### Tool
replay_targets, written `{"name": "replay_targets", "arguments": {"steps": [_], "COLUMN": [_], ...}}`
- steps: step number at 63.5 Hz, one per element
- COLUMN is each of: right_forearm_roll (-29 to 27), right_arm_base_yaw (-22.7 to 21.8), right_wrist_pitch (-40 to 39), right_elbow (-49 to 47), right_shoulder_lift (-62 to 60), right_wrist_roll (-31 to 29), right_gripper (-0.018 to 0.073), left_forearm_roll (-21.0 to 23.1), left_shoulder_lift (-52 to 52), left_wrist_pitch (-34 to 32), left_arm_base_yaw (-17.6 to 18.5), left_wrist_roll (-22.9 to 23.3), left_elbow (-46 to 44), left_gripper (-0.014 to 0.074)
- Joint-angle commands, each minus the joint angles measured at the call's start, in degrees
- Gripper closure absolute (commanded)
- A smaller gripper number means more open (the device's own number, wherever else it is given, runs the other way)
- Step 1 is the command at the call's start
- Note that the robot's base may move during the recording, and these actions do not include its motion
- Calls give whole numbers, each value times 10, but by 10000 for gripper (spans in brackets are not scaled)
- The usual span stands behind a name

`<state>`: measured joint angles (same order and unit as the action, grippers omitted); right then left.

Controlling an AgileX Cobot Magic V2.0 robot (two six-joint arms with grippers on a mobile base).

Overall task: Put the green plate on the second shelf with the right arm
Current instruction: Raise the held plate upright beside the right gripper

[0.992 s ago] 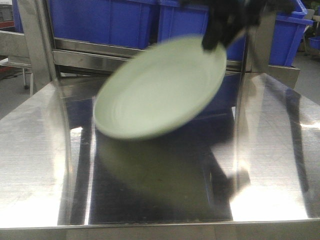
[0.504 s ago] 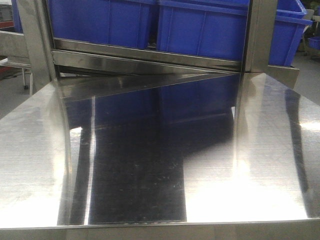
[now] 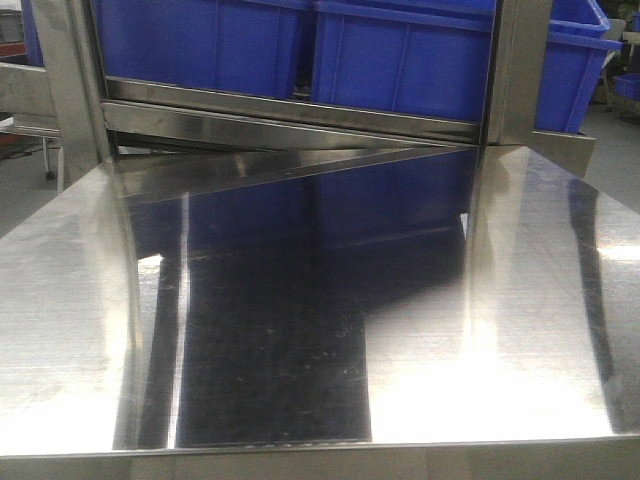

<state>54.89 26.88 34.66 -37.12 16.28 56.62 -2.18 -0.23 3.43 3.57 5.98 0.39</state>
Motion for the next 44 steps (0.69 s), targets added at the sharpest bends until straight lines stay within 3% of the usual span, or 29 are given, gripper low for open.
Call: {"name": "replay_targets", "arguments": {"steps": [1,6,19,34,44], "right_forearm_roll": [30,51,52,56,63], "right_arm_base_yaw": [0,0,0,0,0], "right_wrist_pitch": [-57,-89,-224,-211,-265], "right_elbow": [25,75,166,189,188], "right_shoulder_lift": [-18,-35,-39,-39,-39], "right_wrist_roll": [-1,-24,-11,30,31], "right_gripper": [529,529,529,529,529], "left_forearm_roll": [2,2,2,2,2], "left_shoulder_lift": [-10,-10,-10,-10,-10], "left_wrist_pitch": [-46,-46,-46,-46,-46], "left_arm_base_yaw": [2,2,2,2,2], "left_wrist_roll": [2,2,2,2,2], "left_elbow": [23,23,23,23,23], "left_gripper": [465,465,465,465,465]}}
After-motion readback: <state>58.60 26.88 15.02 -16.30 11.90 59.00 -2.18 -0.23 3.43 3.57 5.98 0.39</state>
